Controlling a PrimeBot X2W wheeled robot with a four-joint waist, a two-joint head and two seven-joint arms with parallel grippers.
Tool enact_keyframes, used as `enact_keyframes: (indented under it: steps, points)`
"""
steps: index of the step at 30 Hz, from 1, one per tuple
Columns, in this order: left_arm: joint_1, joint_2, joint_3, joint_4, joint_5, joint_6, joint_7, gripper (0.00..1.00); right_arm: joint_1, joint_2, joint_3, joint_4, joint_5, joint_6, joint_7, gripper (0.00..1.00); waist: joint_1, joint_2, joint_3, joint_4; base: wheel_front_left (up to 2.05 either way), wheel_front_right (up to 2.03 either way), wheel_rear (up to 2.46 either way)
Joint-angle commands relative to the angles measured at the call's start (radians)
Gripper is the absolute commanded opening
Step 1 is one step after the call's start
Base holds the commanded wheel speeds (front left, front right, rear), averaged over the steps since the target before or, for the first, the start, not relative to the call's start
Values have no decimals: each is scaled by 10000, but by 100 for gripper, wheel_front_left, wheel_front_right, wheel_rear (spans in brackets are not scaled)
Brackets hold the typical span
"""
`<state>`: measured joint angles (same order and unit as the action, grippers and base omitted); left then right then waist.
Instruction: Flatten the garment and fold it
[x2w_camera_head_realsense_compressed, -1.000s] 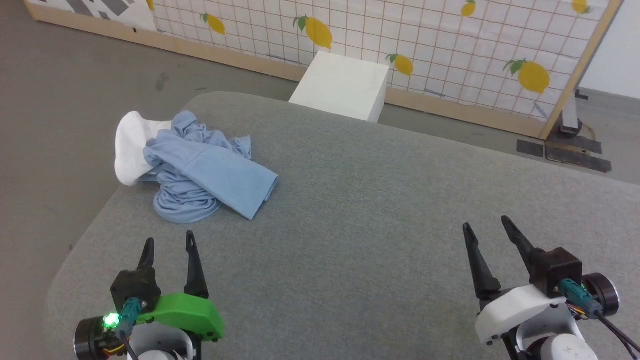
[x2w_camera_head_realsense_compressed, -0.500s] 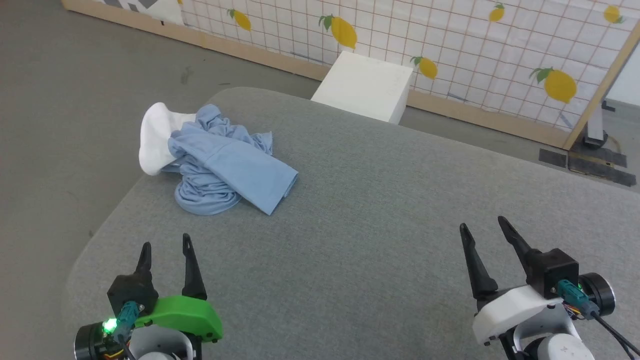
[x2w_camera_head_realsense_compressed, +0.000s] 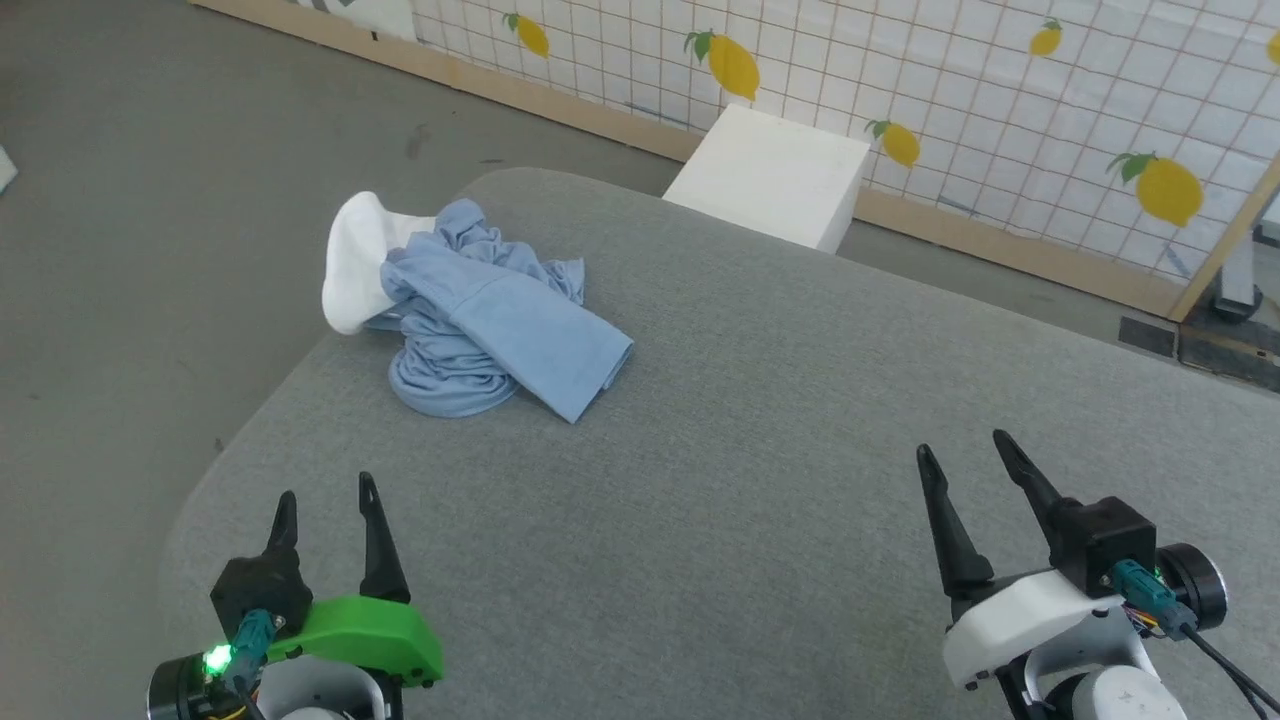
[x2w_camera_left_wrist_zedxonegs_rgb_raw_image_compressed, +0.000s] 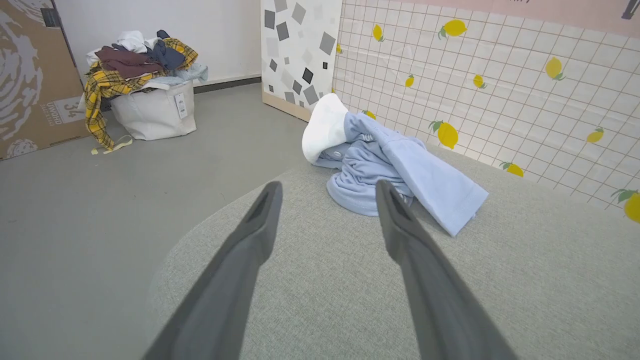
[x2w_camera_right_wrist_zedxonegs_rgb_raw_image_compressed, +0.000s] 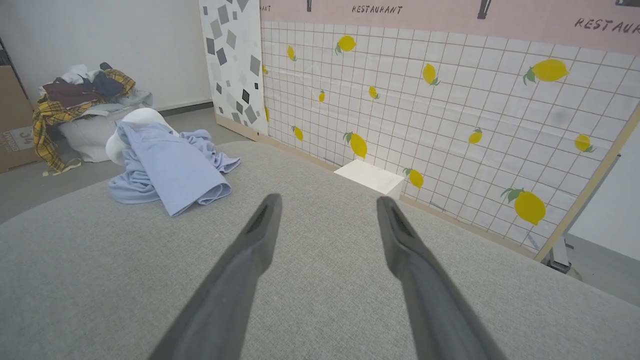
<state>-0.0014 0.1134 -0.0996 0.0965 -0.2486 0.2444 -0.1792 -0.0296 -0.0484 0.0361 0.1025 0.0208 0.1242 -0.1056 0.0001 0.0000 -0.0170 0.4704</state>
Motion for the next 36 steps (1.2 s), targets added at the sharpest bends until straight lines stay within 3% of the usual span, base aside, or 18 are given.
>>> enact_keyframes:
  steps: [1, 25, 31, 36]
  points:
    - [-72, 99, -38, 70, -183, 118, -104, 100, -177, -15, 16, 45, 86, 52, -91, 100, -1, 0, 9, 120, 0, 0, 0]
    - [-210, 384, -345, 422, -895, 725, -579, 100, -289, -18, 112, 243, 173, 65, -330, 100, -1, 0, 39, 1474, 0, 0, 0]
    - [-1149, 614, -621, 479, -920, 252, -195, 100, -450, -18, 143, 150, 91, 65, -255, 100, -1, 0, 442, 1395, 0, 0, 0]
    - [-3396, 753, -760, 1383, -1506, -628, 1027, 100, -759, -18, 195, -124, -241, 65, 15, 100, -1, 0, 1376, 1108, 0, 0, 0]
